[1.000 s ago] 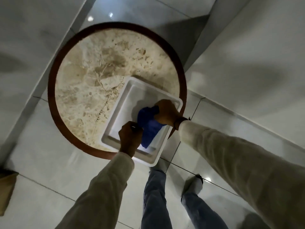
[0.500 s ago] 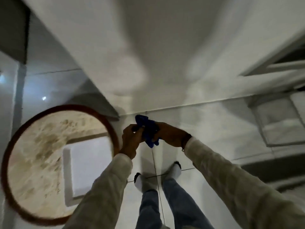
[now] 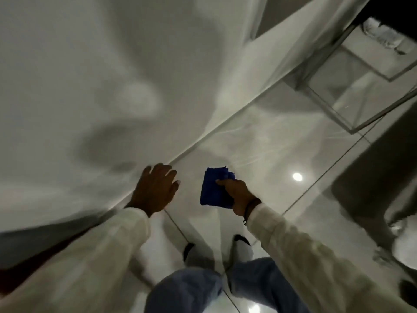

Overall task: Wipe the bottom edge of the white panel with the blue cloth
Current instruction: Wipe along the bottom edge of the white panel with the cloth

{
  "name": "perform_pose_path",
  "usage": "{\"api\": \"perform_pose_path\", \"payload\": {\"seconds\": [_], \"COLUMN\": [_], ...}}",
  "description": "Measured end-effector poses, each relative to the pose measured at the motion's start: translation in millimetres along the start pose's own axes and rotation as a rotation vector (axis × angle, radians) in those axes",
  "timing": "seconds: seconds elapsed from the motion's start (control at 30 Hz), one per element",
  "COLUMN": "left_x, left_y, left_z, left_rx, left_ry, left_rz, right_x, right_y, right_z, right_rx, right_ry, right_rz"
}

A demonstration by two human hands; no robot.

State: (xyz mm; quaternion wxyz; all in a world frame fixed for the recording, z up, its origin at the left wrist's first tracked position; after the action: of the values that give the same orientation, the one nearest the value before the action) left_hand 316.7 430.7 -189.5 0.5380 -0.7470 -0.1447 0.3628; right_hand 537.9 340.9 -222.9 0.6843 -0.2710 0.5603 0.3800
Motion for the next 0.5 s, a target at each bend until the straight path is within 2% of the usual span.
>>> {"api": "perform_pose_path", "payload": {"seconds": [0.1,0.17,0.23,0.4,0.5], "left_x": [80,125,166,217,222], "left_y": [62,93,121,171,175], "left_z": [52,77,97,135,143], "left_rx": [0.406,0.583,0.702,1.096,1.148], "left_ry": [0.160,0.256,0.321,0.295,0.341], "left_rz": [0.108,0.130,0.064,-0.169,-0.280], "right_x": [118,186,253,373,413], "right_y": [14,26,39,75,97], "right_z": [-2,-2,0,14,21], "right_rx": [0.124,0.204,0.267,0.388,0.395], "right_ry": [-0.042,-0.077,-0.121,-0.228,-0.295], "right_rz": [0.032,0.069,0.101,0.180,0.213]}}
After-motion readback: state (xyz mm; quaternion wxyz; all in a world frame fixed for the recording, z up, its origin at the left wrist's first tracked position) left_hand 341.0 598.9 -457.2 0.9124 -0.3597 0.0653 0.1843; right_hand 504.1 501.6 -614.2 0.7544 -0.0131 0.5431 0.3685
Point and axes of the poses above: each hand's wrist, its own x-axis towards the middle knuckle, its own y-axis out of the palm, z = x × y, the point moved 1 cm from there along x, towards the middle knuckle, and after that the axes turned 11 degrees about y, right-handed, at the moved point
